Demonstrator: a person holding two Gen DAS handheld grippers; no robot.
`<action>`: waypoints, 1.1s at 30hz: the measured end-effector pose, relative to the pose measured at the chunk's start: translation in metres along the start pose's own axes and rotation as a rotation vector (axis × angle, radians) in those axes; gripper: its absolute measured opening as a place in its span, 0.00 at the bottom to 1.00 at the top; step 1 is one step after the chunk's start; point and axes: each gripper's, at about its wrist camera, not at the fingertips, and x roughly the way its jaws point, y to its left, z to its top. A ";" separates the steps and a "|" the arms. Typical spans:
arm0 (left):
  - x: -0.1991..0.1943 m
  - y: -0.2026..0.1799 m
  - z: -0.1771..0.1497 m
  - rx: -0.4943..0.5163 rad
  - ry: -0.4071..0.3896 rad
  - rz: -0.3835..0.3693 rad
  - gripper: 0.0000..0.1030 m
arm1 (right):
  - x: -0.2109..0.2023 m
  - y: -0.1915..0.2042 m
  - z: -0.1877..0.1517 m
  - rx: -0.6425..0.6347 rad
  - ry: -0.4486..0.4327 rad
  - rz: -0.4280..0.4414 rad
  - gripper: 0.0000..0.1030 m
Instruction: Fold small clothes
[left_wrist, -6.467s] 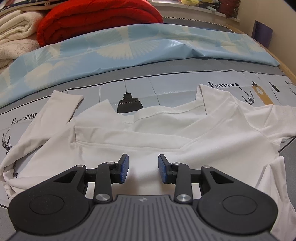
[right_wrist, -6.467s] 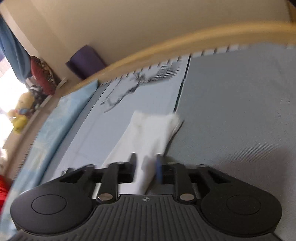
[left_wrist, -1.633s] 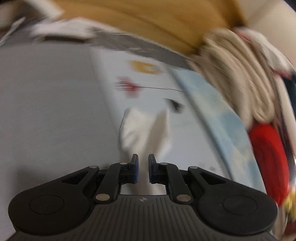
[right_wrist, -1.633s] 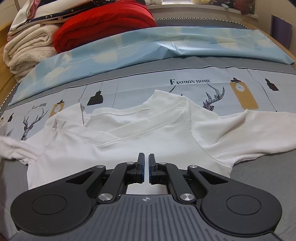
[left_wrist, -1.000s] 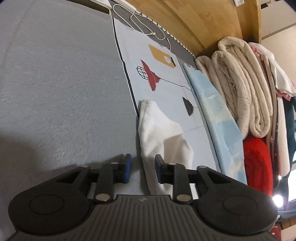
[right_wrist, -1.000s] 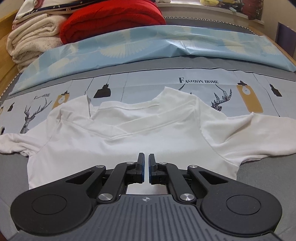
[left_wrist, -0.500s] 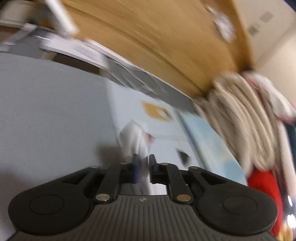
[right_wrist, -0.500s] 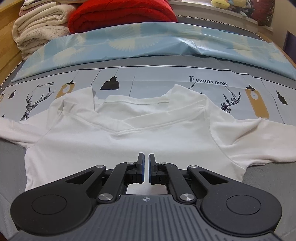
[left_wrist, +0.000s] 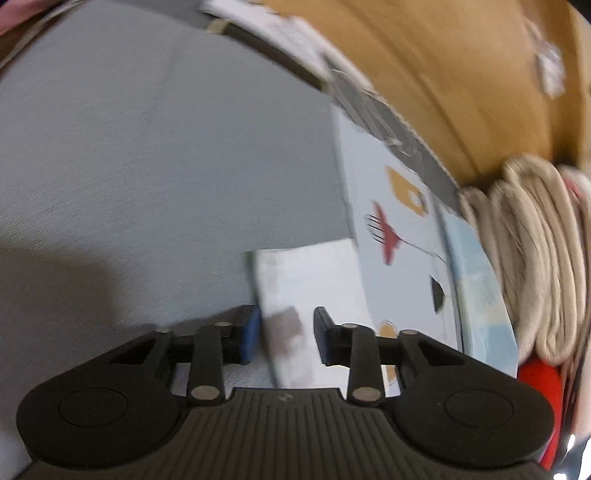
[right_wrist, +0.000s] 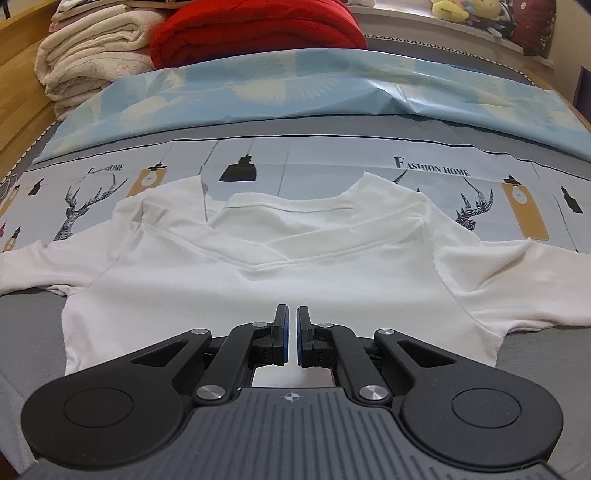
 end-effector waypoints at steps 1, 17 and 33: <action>0.007 -0.002 0.001 0.044 0.019 -0.020 0.02 | 0.000 0.001 0.000 -0.002 0.000 -0.001 0.04; -0.036 -0.049 -0.012 0.205 -0.120 0.032 0.02 | -0.009 -0.020 0.001 0.021 -0.014 -0.018 0.04; -0.200 -0.229 -0.363 0.797 0.387 -0.539 0.02 | -0.060 -0.089 -0.017 0.239 -0.145 -0.044 0.00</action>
